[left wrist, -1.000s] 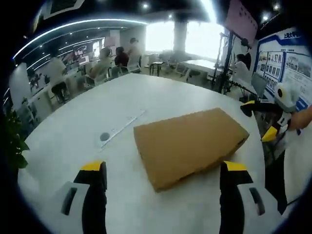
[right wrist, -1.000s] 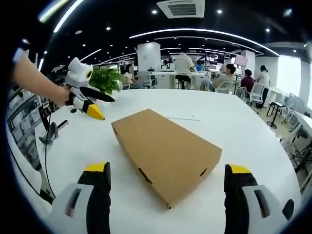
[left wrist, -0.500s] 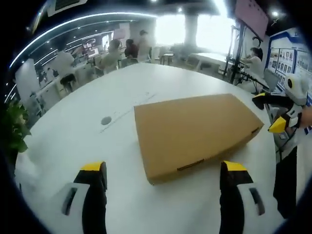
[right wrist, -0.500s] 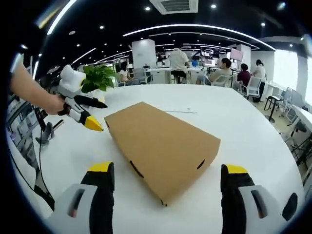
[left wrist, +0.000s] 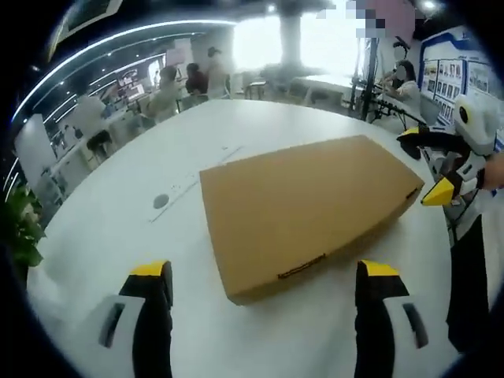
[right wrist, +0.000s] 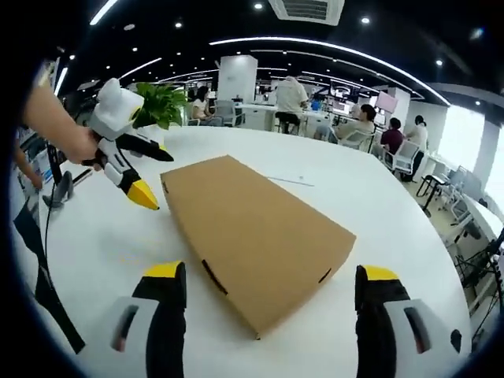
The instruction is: Operate the shoe box by opening the lid, removing the specified soft item, and placing it in the target area until the item is outside and the box remains undamaged.
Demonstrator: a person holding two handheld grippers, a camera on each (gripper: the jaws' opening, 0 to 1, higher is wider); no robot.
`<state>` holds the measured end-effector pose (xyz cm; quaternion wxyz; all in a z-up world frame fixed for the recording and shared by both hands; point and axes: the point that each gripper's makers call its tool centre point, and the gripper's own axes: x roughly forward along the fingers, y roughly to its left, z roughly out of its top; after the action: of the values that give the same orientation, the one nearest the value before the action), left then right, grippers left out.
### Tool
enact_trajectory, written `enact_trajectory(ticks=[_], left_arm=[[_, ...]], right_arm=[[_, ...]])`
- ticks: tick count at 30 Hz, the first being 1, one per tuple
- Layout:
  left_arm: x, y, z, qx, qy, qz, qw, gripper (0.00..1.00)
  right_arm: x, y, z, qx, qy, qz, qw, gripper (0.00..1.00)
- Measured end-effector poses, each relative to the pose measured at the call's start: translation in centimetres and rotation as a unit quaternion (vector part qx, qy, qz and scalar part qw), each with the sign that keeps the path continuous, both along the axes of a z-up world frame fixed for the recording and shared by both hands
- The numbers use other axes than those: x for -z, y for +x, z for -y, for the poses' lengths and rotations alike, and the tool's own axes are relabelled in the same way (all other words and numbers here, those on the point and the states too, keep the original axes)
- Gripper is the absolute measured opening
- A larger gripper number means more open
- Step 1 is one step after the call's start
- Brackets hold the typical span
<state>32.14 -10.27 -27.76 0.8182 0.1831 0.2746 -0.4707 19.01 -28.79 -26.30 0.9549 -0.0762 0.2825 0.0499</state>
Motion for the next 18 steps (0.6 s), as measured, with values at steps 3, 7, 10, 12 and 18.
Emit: enact_trajectory(ticks=[3,7,10,12,18], left_arm=[[1.2,-0.1,-0.7,-0.025,0.022,-0.039,0.9987,0.99],[0.9,0.5,0.0,-0.021,0.016,0.004,0.9996,0.99],[2.3,-0.4,0.1,-0.019,0.047,-0.028,0.9983,0.99],[2.6,-0.5,0.2,-0.01,0.054,-0.018,0.9983,0.99],[2.0,-0.6,0.9,0.008,0.039,-0.007,0.9992,0.93]], right_arm=[[0.4,0.0,-0.5,-0.013,-0.003,-0.016,0.9998,0.83],[0.6,0.1,-0.5,-0.011,0.004,-0.021,0.9997,0.83],[0.2,0.5,-0.8,-0.019,0.003,0.002,0.9998,0.83],[0.1,0.6,-1.2,-0.029,-0.002,0.011,0.9995,0.84],[0.5,0.5,-1.9,-0.025,0.02,0.007,0.9995,0.92]])
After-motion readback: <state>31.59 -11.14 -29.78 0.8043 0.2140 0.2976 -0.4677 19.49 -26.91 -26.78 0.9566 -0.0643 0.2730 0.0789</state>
